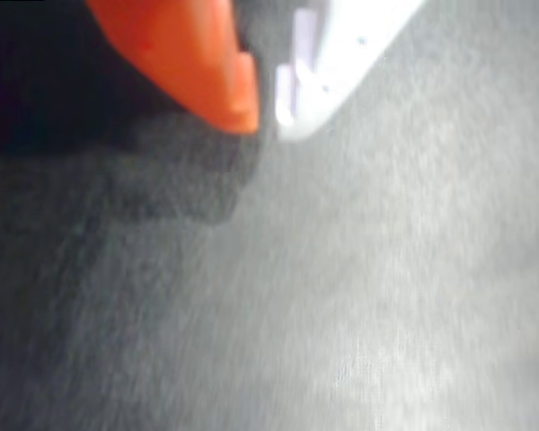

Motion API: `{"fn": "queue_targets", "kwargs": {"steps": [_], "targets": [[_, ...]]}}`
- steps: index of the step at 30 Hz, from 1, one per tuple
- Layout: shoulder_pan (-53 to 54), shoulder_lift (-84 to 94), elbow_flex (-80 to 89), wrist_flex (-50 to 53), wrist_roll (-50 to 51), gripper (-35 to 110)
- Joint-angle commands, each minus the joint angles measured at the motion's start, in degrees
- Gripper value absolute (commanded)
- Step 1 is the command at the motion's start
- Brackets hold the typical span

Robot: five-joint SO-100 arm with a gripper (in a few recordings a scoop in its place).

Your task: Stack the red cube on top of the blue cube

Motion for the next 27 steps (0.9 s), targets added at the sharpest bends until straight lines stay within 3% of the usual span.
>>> {"fn": "queue_targets", "kwargs": {"steps": [1,9,27], "targets": [[0.09,15.47,3.69,6.94,-1.05,0],[0.62,21.53,3.6,18.98,-1.85,0],[-0.35,21.53,3.69,18.9,-2.11,0]]}}
